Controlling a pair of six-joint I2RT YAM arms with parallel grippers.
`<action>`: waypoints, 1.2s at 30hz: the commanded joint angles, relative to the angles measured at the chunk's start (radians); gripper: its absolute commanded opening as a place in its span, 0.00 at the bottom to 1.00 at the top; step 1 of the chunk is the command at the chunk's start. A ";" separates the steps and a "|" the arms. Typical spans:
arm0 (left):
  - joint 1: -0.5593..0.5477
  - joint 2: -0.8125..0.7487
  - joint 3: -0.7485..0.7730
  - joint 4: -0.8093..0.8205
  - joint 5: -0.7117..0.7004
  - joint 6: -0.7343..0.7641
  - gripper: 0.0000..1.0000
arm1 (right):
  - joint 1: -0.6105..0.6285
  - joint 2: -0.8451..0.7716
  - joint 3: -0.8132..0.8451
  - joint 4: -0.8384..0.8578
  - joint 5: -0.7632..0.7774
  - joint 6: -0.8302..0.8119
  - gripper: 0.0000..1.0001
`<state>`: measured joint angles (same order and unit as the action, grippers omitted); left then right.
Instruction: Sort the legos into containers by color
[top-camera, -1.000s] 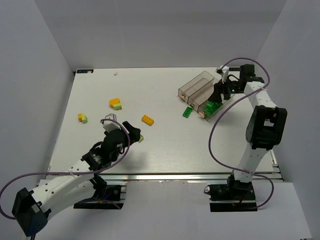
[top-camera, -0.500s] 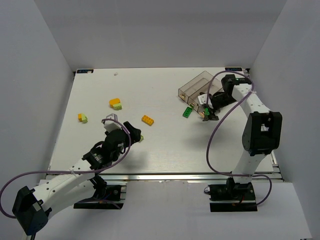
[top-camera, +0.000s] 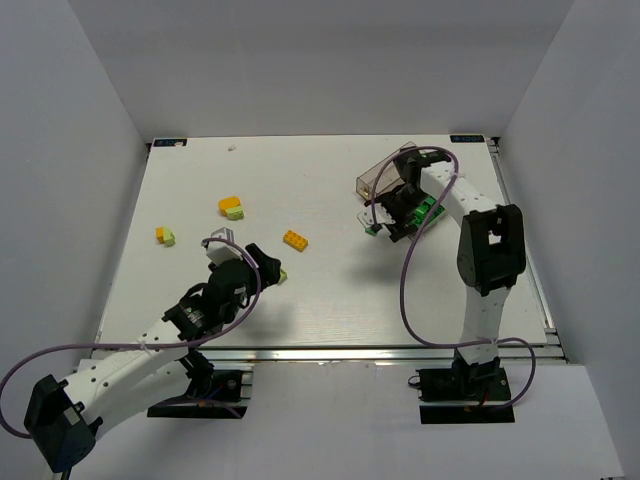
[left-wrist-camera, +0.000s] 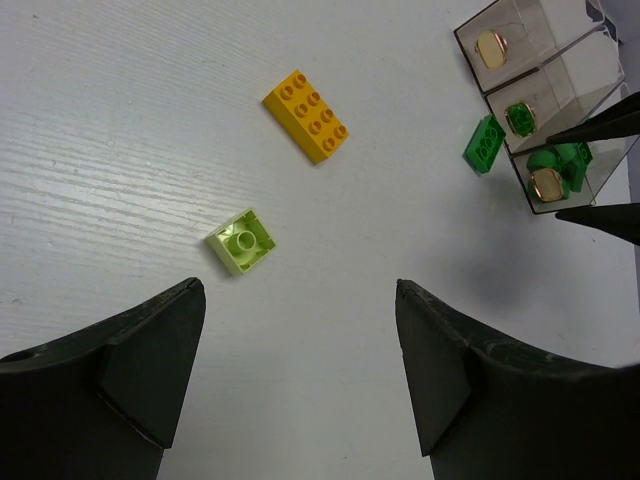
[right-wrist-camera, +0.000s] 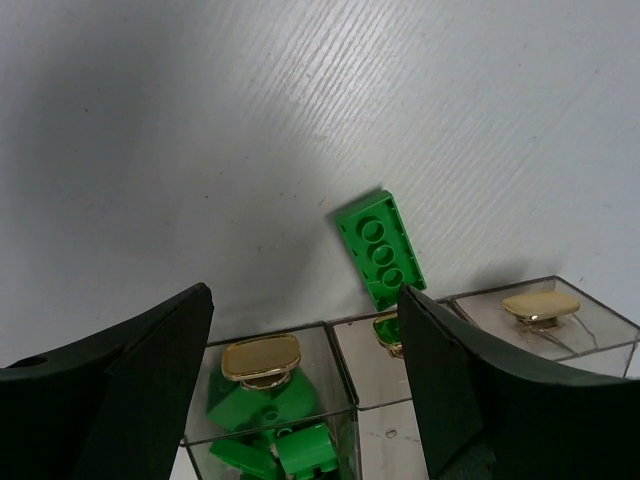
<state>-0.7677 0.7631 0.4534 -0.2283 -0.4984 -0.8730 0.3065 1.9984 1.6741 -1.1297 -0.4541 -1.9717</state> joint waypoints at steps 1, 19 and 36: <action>0.004 -0.028 0.014 -0.011 -0.022 -0.003 0.86 | 0.029 0.014 0.036 0.017 0.104 -0.378 0.79; 0.004 -0.025 0.021 -0.028 -0.029 0.000 0.87 | 0.115 0.134 0.064 0.177 0.242 -0.345 0.76; 0.005 -0.024 0.018 -0.026 -0.029 -0.003 0.87 | 0.132 0.220 0.131 0.096 0.310 -0.443 0.69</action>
<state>-0.7677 0.7414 0.4534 -0.2550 -0.5159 -0.8738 0.4324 2.2017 1.7638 -0.9623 -0.1627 -1.9724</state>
